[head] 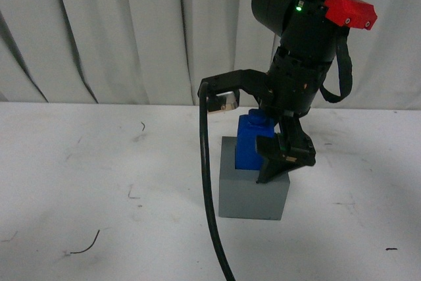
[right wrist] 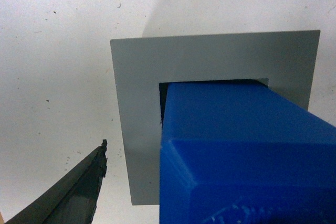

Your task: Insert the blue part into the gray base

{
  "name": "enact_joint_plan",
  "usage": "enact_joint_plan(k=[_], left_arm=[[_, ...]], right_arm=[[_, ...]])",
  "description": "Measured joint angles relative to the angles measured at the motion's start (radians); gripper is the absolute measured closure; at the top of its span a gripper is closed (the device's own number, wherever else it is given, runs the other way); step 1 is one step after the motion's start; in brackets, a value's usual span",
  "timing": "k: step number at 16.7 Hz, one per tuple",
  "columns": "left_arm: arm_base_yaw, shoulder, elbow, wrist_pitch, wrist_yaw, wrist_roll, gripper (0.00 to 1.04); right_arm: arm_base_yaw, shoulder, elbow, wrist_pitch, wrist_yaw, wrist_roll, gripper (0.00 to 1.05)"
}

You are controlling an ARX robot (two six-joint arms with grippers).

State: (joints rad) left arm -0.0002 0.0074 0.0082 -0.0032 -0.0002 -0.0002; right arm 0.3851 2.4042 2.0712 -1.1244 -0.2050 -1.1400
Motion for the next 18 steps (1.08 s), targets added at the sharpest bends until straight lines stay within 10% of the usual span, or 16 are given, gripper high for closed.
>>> enact_joint_plan(k=[12,18], left_arm=[[0.0,0.0,0.0,0.0,0.0,0.0,0.07],[0.0,0.0,0.0,0.0,0.0,0.0,0.07]], right_arm=[[-0.022,-0.124,0.02,-0.014,-0.063,-0.054,0.06],[-0.085,-0.494,-0.383,0.522,-0.351,0.014,0.06]])
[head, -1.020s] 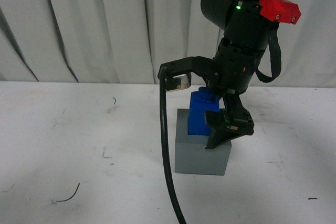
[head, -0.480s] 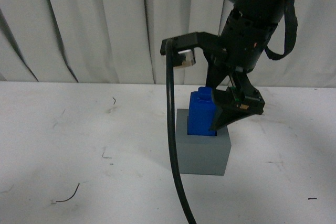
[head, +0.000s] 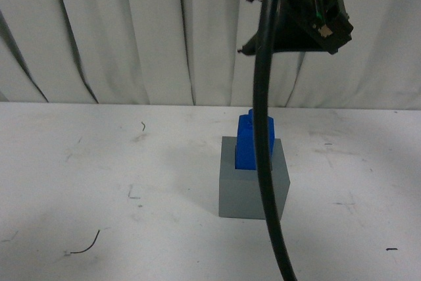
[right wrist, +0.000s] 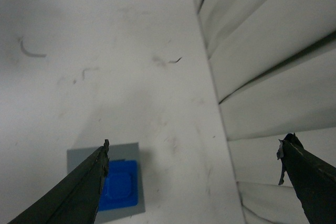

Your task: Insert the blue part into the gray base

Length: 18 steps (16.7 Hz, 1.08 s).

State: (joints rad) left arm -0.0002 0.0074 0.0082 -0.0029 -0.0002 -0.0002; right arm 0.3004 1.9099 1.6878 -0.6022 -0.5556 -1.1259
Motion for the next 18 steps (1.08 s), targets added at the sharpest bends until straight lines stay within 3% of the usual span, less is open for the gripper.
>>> enact_joint_plan(k=[3,4,5,6,7,8,10,11,12,13,15,18], left_arm=[[0.0,0.0,0.0,0.0,0.0,0.0,0.07],[0.0,0.0,0.0,0.0,-0.001,0.0,0.07],[0.0,0.0,0.0,-0.001,0.001,0.0,0.07],[0.0,0.0,0.0,0.0,0.0,0.0,0.07],[0.0,0.0,0.0,0.0,-0.001,0.0,0.07],[0.0,0.0,0.0,0.0,0.0,0.0,0.07],[0.0,0.0,0.0,0.0,0.0,0.0,0.07],[0.0,0.0,0.0,0.0,0.0,0.0,0.07],[0.0,0.0,0.0,0.0,0.0,0.0,0.07],[0.0,0.0,0.0,0.0,0.0,0.0,0.07],[0.0,0.0,0.0,0.0,0.0,0.0,0.07],[0.0,0.0,0.0,0.0,0.0,0.0,0.07]], right_arm=[[-0.077,-0.216,-0.339,0.499,-0.058,0.224,0.06],[-0.072,-0.303,-0.486,0.749,0.135,0.376,0.13],[-0.075,-0.426,-0.685,0.986,0.407,0.593,0.26],[-0.096,-0.541,-0.851,1.127,0.573,0.767,0.37],[-0.147,-0.679,-1.022,1.217,0.674,0.927,0.5],[-0.196,-0.799,-1.145,1.201,0.674,1.01,0.61],[-0.23,-0.887,-1.231,1.159,0.649,1.044,0.7],[-0.288,-1.01,-1.344,1.087,0.578,1.076,0.81],[-0.307,-1.18,-1.444,0.984,0.569,1.097,0.96],[-0.303,-1.374,-1.503,0.864,0.555,1.107,1.03],[-0.301,-1.623,-1.565,0.753,0.556,1.11,1.03],[-0.301,-1.67,-1.59,0.748,0.556,1.111,1.03]])
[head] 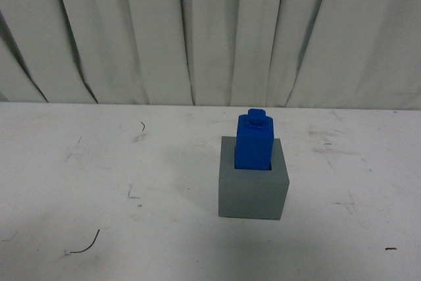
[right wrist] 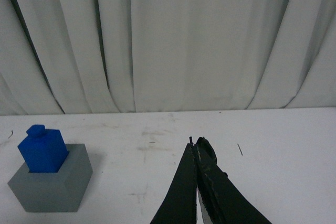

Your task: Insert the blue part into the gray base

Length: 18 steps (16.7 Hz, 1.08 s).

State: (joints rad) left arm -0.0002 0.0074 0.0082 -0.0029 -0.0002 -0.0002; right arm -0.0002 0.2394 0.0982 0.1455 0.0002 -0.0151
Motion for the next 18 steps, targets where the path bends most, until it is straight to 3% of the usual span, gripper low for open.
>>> enact_joint_plan(k=[4,5,6,16,18], left_arm=[[0.0,0.0,0.0,0.0,0.0,0.0,0.07],[0.0,0.0,0.0,0.0,0.0,0.0,0.07],[0.0,0.0,0.0,-0.001,-0.001,0.0,0.07],[0.0,0.0,0.0,0.0,0.0,0.0,0.07],[0.0,0.0,0.0,0.0,0.0,0.0,0.07]], right_arm=[[0.0,-0.051,-0.035,-0.023,0.0,0.0,1.03],[0.0,-0.138,-0.04,-0.14,0.0,0.0,1.03],[0.0,-0.194,-0.054,-0.159,0.0,0.0,1.03],[0.0,-0.236,-0.084,-0.15,0.0,0.002,1.03],[0.0,-0.236,-0.084,-0.15,0.0,0.001,0.97]])
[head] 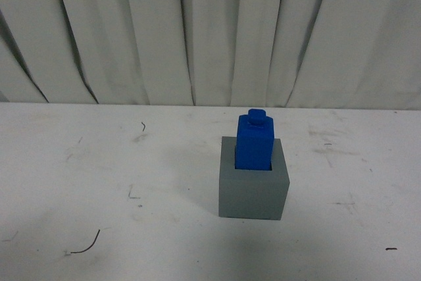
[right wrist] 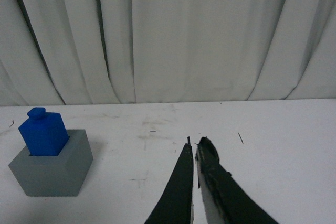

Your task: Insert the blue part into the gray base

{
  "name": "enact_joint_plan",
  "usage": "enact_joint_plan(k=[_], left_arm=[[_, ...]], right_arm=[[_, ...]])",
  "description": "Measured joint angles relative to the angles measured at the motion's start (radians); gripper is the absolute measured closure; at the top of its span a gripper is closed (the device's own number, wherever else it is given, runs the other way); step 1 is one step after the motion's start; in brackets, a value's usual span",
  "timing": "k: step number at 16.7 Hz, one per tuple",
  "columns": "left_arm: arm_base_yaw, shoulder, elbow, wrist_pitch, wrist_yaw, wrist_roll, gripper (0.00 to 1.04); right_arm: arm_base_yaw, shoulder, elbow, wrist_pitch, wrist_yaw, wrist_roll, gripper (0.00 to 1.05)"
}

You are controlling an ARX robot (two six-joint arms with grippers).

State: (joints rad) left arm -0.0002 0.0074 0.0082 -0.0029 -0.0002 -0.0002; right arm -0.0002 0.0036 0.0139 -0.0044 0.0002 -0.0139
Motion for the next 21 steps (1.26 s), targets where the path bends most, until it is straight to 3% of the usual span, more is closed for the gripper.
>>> enact_joint_plan(k=[3,10,11,21], left_arm=[[0.0,0.0,0.0,0.0,0.0,0.0,0.07],[0.0,0.0,0.0,0.0,0.0,0.0,0.07],[0.0,0.0,0.0,0.0,0.0,0.0,0.07],[0.0,0.0,0.0,0.0,0.0,0.0,0.07]], right_arm=[[0.0,0.0,0.0,0.0,0.0,0.0,0.88],[0.0,0.0,0.0,0.0,0.0,0.002,0.04],[0.0,0.0,0.0,0.0,0.0,0.003,0.08],[0.0,0.0,0.0,0.0,0.0,0.003,0.06]])
